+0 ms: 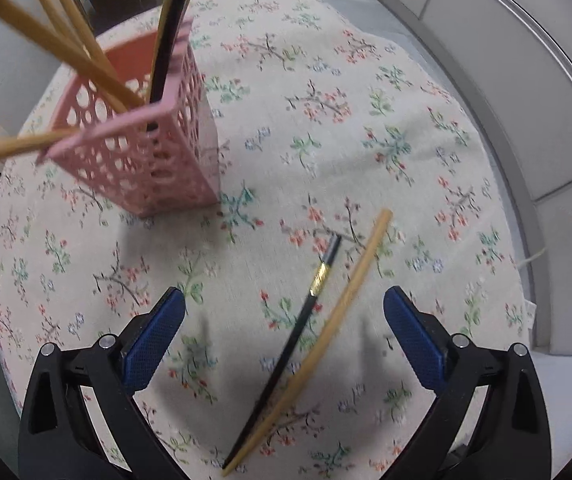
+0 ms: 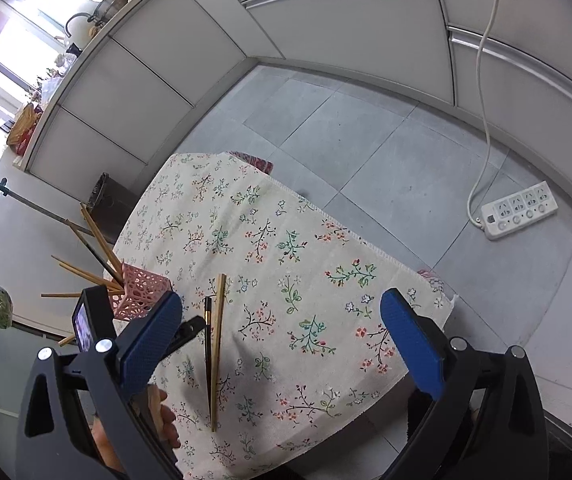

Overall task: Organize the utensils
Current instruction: 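Grasp the black gold-banded chopstick with the left gripper while the right moves to the bamboo one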

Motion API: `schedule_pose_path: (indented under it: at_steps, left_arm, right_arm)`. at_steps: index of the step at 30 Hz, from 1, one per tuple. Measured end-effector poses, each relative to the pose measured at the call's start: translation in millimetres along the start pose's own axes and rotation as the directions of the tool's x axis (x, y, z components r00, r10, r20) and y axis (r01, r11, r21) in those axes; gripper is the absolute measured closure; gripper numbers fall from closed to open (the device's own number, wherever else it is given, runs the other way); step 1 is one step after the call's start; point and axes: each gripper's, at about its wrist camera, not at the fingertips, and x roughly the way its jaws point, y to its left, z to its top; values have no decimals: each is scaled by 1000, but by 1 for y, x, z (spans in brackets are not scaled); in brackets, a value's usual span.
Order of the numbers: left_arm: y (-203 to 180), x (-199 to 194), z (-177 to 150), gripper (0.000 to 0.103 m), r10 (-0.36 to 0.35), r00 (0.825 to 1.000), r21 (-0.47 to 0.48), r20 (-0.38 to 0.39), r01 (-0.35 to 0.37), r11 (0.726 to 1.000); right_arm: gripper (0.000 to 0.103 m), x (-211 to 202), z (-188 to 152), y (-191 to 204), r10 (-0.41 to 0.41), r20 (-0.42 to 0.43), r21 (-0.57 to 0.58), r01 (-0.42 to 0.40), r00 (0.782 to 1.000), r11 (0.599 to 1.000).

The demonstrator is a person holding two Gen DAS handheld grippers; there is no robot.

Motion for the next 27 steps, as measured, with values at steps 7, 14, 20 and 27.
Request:
schedule_pose_path:
  at_steps: [7,14,20,27]
  left_arm:
    - [-6,17,14,35,24,1000,6,-4,-24,1000]
    - [-2,32,18,35,18,999,-13,-26,-19,1000]
    - [-8,40,20,46,17,999,18,-47,-16,1000]
    - [-16,41,21,60,24,999,52,-33,-23,998]
  right_arm:
    - [6,3,3,-3,18,-22,14,-18,1000,1000]
    - [6,3,5,-2,15,-20,2,-15,1000,1000]
    - [6,5,6,-6,2,-26,21,-2,1000,1000]
    - [6,10,6,-9,5,-51,36,-3,999,999]
